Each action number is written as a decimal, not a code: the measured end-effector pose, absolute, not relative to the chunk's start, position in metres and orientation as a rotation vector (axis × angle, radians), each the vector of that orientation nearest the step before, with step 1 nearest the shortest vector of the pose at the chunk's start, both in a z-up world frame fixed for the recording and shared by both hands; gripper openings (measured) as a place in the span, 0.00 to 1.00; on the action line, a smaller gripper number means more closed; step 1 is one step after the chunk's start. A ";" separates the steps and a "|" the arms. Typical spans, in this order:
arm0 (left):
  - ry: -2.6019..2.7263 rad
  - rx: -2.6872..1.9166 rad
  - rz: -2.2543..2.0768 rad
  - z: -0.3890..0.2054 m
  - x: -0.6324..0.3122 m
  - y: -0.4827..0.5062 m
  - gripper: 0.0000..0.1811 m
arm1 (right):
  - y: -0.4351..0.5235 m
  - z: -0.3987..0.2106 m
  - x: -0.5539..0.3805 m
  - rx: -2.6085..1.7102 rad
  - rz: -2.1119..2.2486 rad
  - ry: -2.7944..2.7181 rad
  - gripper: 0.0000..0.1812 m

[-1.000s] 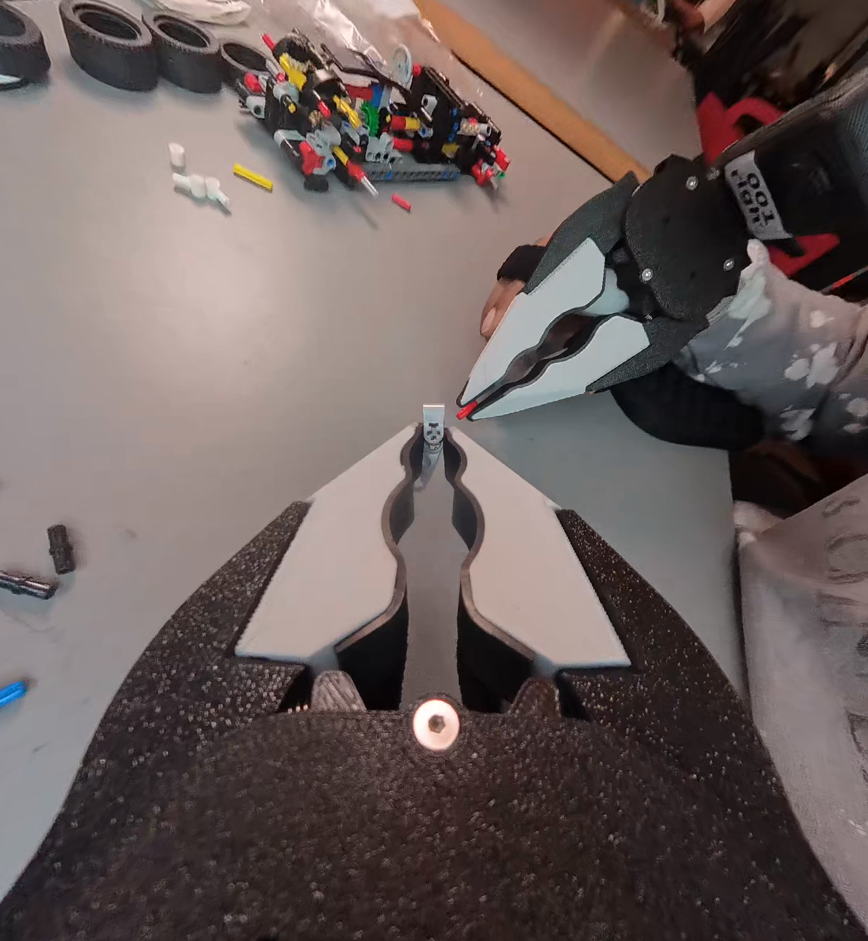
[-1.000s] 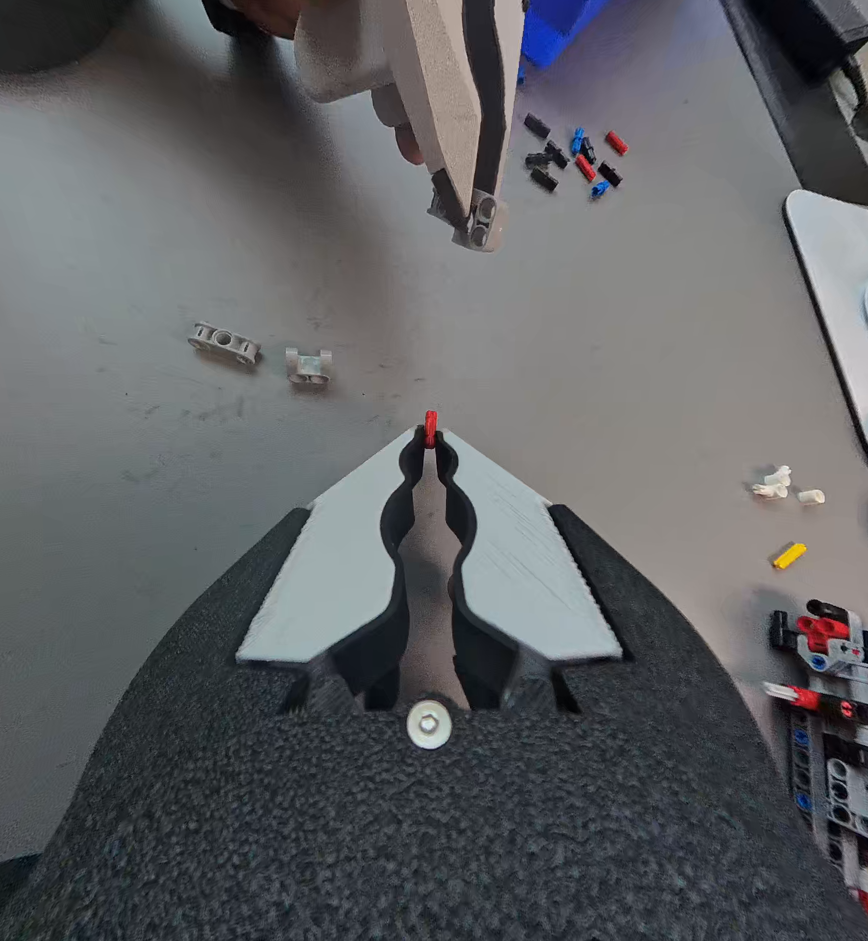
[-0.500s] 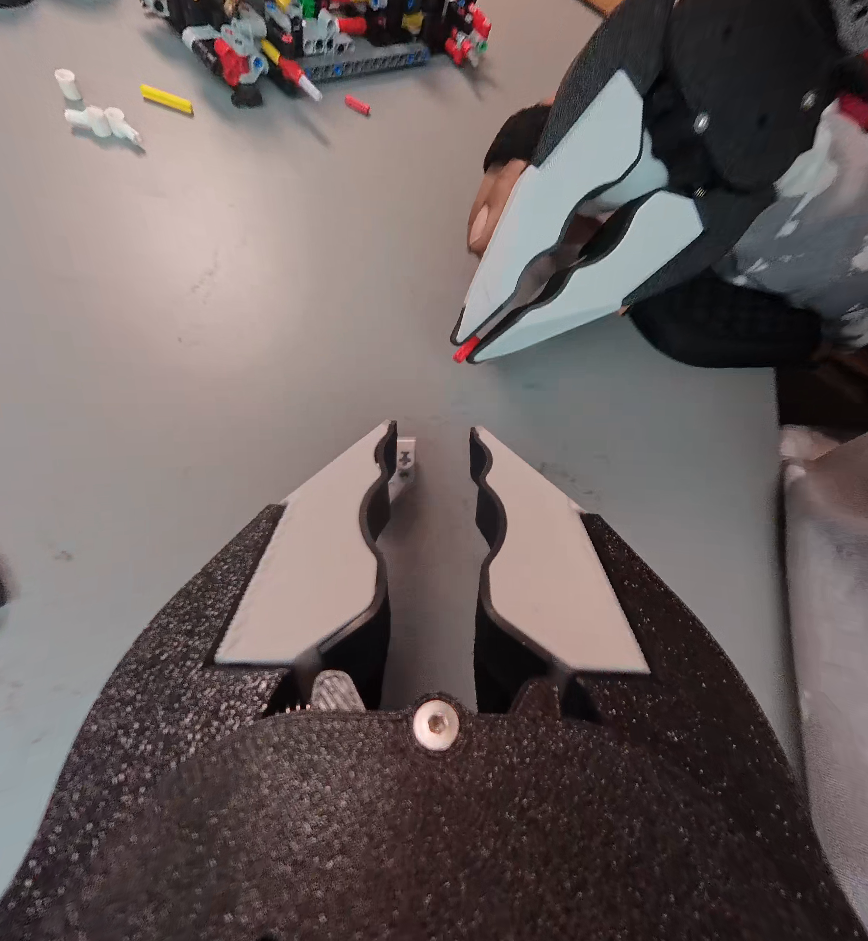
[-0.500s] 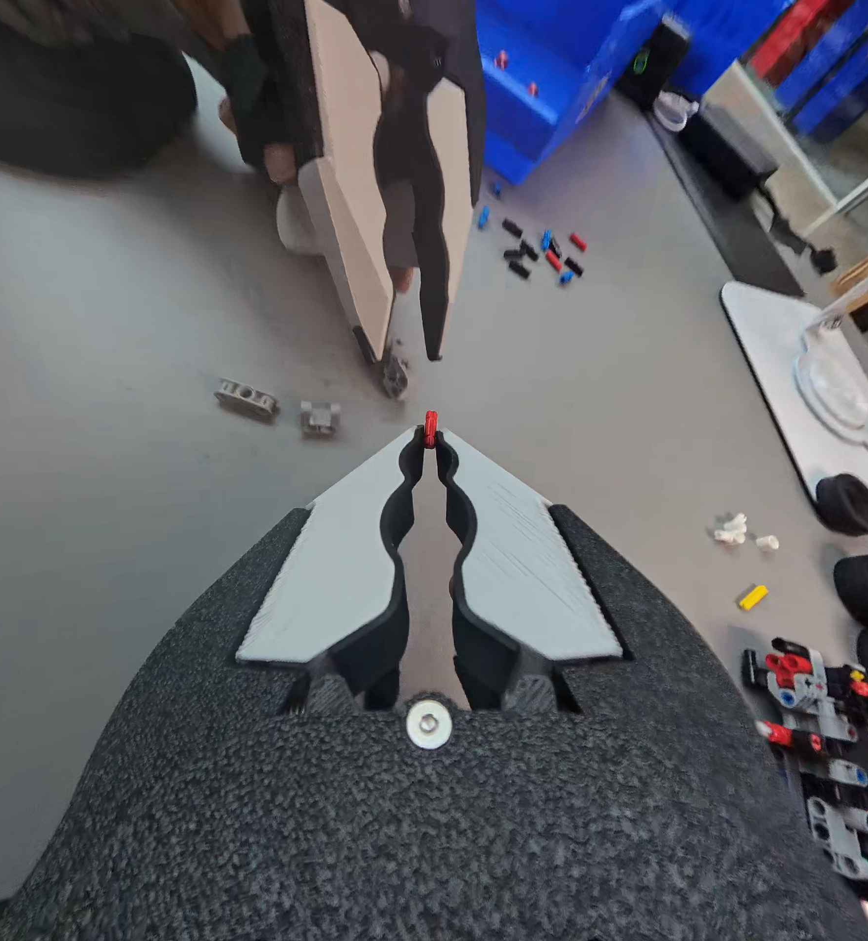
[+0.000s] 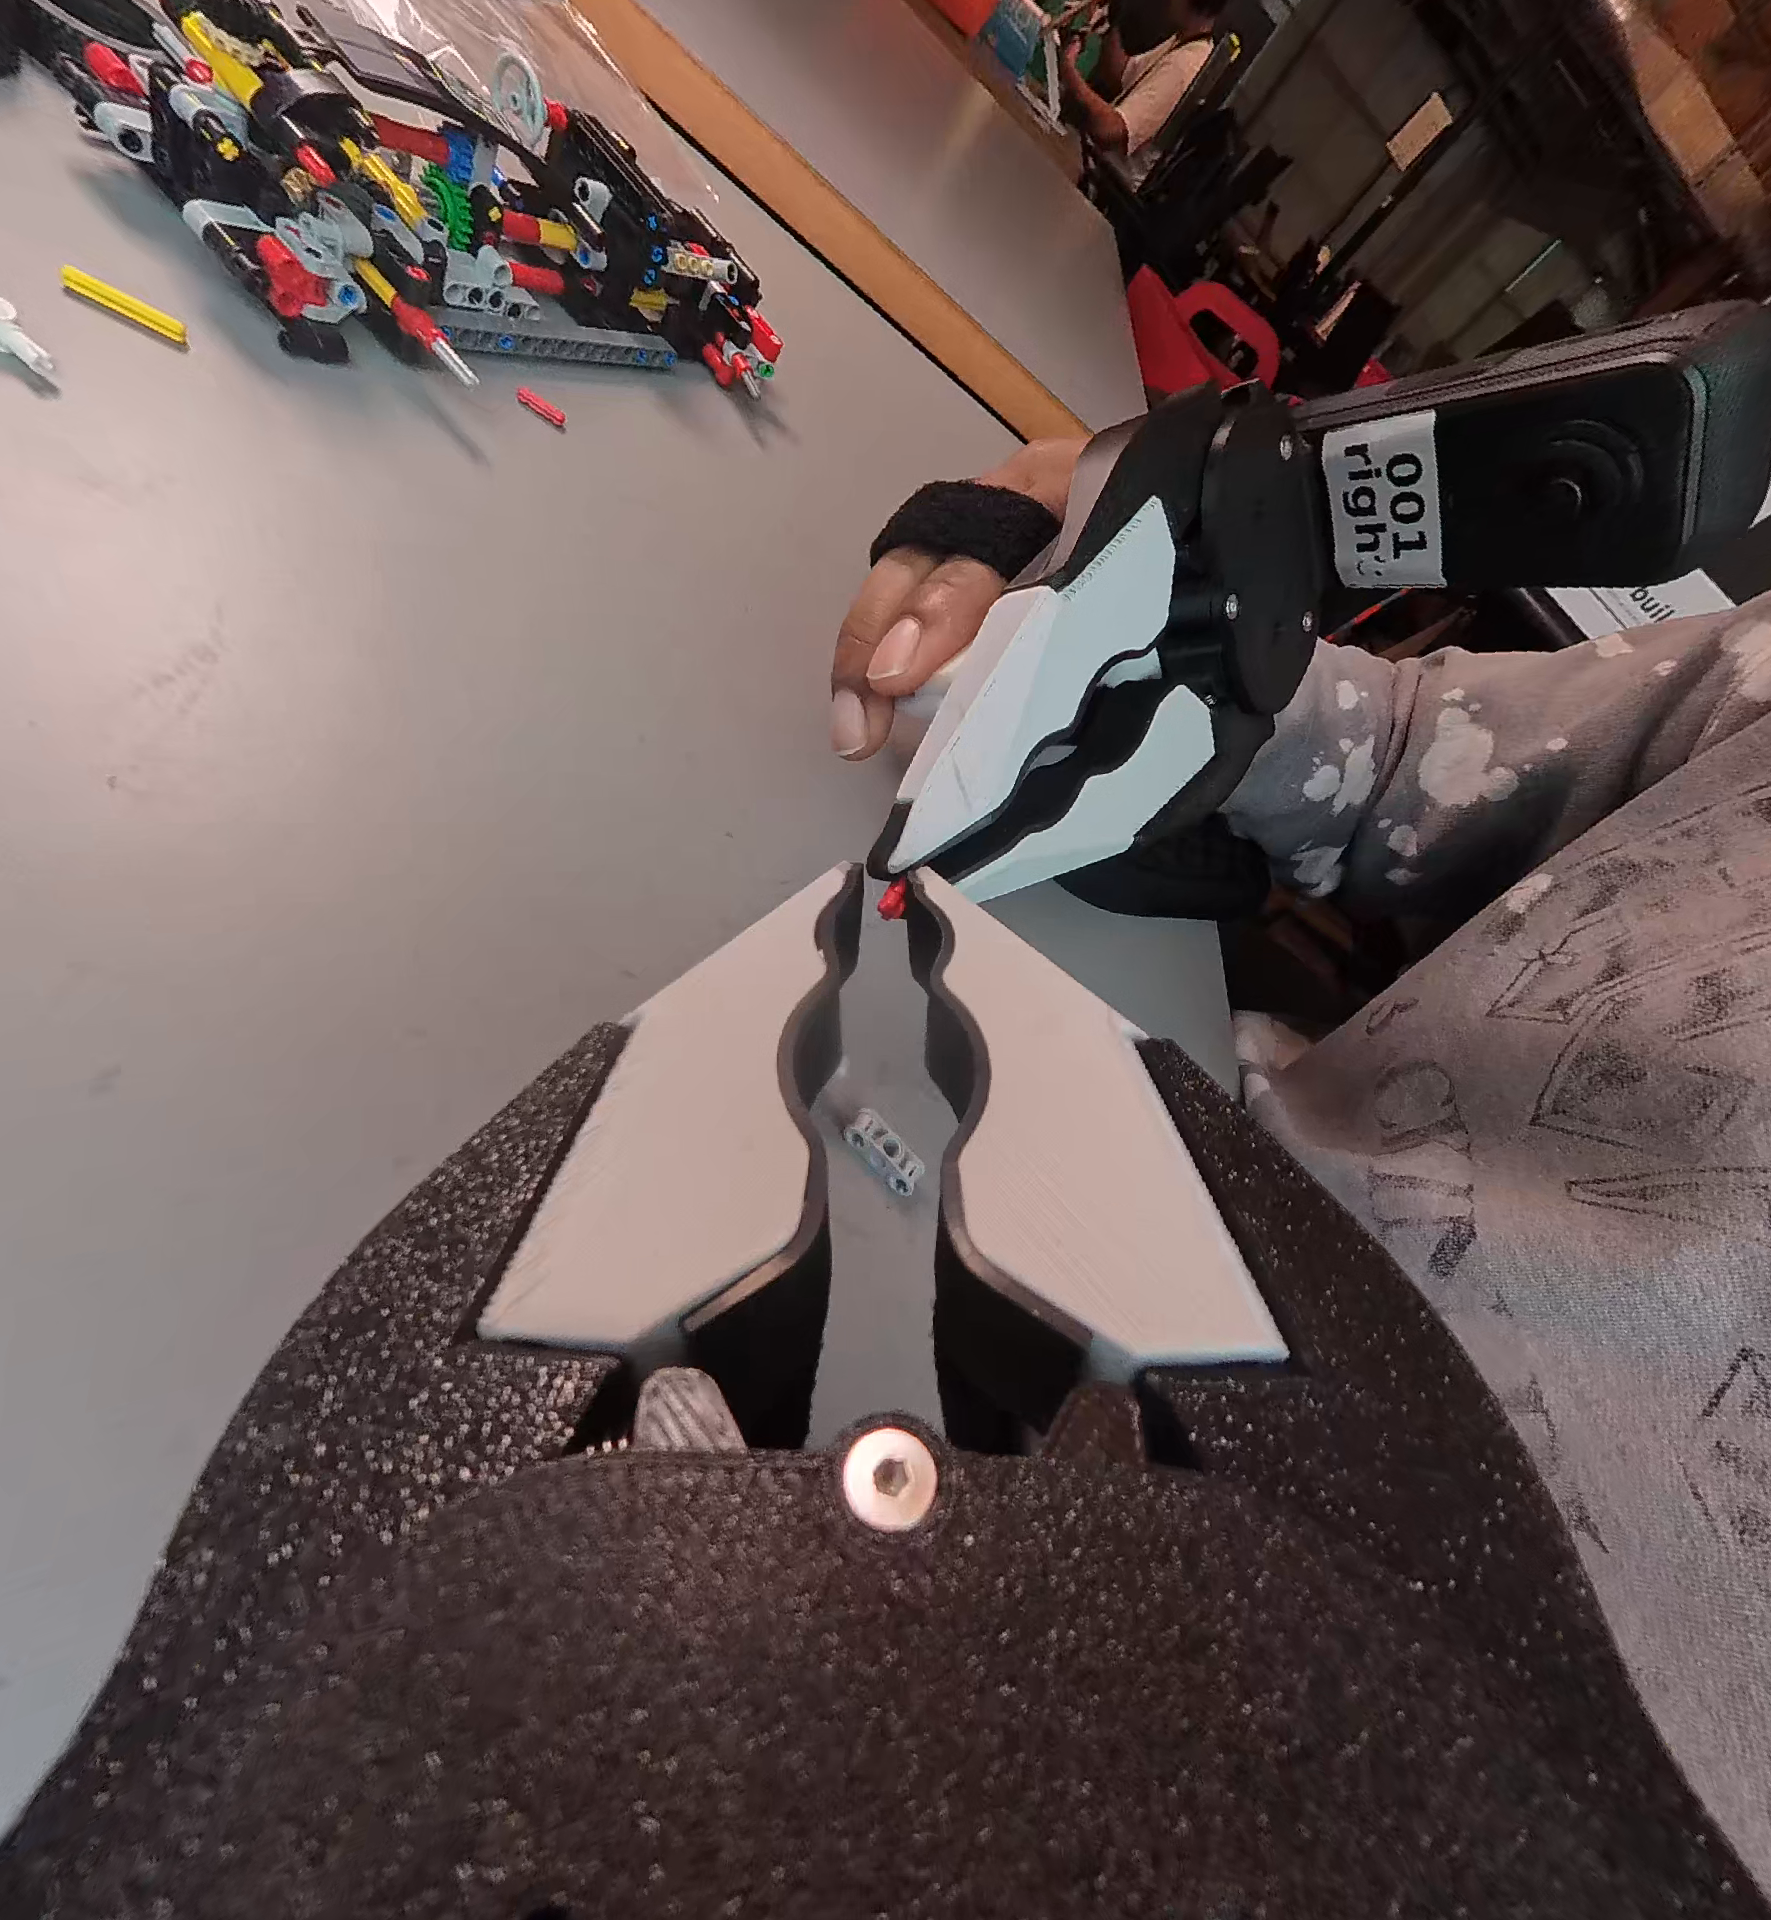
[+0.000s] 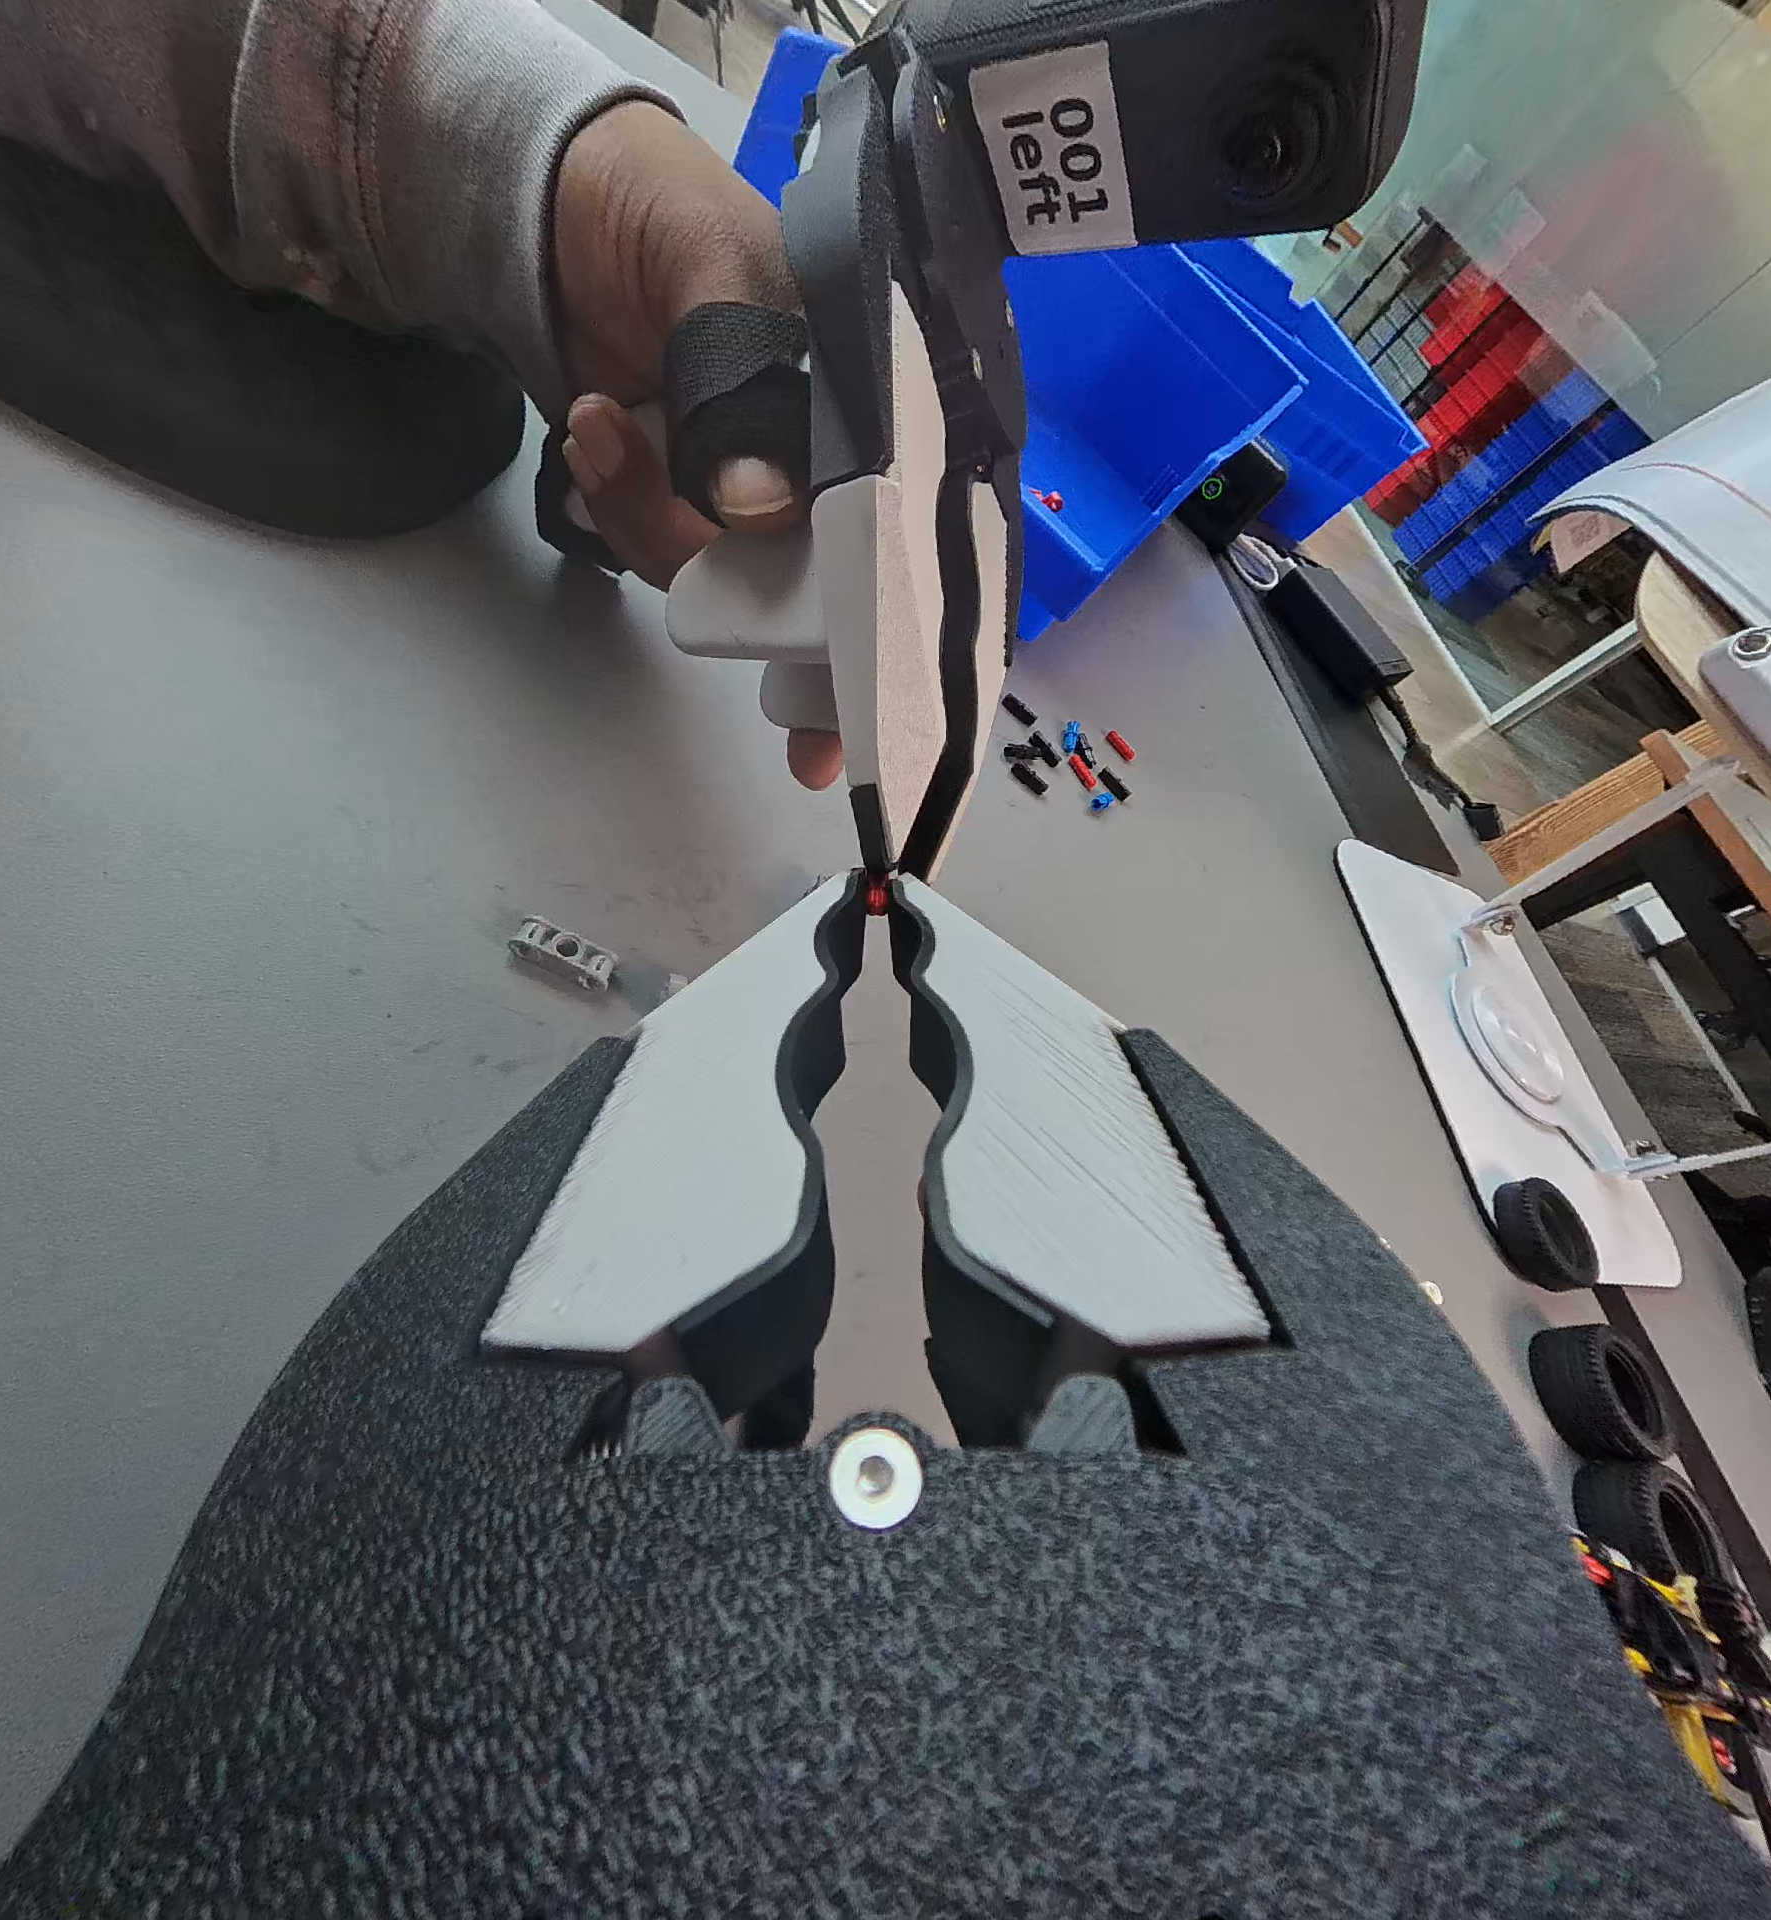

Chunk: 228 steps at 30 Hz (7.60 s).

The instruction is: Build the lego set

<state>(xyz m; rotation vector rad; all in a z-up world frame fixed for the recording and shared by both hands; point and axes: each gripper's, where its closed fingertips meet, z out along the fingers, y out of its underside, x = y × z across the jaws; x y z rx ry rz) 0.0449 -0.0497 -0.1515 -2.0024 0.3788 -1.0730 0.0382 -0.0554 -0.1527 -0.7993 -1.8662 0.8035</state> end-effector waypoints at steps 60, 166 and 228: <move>0.116 -2.100 -0.113 -0.175 -0.089 -0.011 0.11 | 0.156 -0.215 0.108 -1.817 0.341 -1.508 0.00; 0.011 -2.372 0.157 -0.207 -0.159 -0.038 0.05 | -0.001 -0.155 0.034 -1.045 0.751 -1.704 0.09; 0.852 -2.193 -0.347 -0.221 0.019 -0.044 0.03 | -0.030 -0.206 0.025 -1.165 0.826 -2.046 0.10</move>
